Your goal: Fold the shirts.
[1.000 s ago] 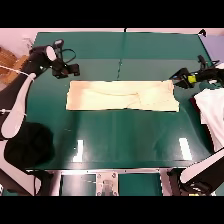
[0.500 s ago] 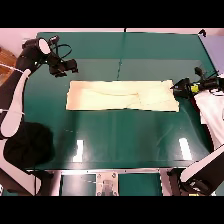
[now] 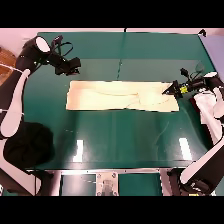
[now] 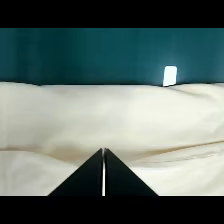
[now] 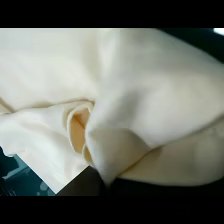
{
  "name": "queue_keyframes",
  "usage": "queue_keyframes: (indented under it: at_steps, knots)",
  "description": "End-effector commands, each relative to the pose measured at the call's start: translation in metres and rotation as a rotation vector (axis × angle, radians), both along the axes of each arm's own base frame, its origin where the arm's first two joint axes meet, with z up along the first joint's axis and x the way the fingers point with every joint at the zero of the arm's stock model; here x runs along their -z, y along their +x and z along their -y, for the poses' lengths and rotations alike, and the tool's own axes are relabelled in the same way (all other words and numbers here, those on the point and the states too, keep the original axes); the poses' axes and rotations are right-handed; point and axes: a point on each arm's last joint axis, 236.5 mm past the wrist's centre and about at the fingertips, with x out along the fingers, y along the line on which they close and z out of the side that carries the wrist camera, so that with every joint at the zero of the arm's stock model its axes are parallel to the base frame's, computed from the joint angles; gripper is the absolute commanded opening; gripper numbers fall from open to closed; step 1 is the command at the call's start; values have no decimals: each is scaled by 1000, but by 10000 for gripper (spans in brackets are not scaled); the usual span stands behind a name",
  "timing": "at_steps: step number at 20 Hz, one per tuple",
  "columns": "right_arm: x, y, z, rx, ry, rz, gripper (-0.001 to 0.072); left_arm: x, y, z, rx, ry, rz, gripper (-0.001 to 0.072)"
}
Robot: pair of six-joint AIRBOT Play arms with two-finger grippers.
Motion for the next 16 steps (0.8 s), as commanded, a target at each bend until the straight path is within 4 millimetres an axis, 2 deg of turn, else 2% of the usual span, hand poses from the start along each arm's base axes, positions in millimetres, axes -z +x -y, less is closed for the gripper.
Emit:
queue_keyframes:
  at_steps: [1, 2, 4, 6, 7, 9, 11, 14, 16]
  knots:
    - [-18, 1, -6, -12, 28, 21, 20, -10, 1, 24, 71, -52, 51, 26]
    - [-27, 3, -6, -10, 19, 36, 20, -10, 2, 35, 82, -54, 67, 26]
    - [-51, 7, -5, 3, 0, 69, 20, -2, -3, 70, 130, -57, 77, 26]
    - [-81, 5, -6, 9, -17, 99, 20, 23, -20, 121, 219, -55, 56, 26]
    - [-100, 3, -9, 5, -25, 114, 20, 38, -32, 153, 280, -58, 55, 26]
    - [-136, -5, -19, -20, -40, 160, 20, 67, -55, 217, 368, -89, 64, 26]
    - [-173, -10, -33, -26, -44, 210, 20, 89, -73, 271, 389, -146, 77, 27]
    - [-221, -20, -62, -68, -14, 297, 21, 101, -92, 326, 357, -256, 87, 26]
    - [-236, -24, -76, -93, -16, 331, 21, 105, -99, 344, 338, -298, 78, 27]
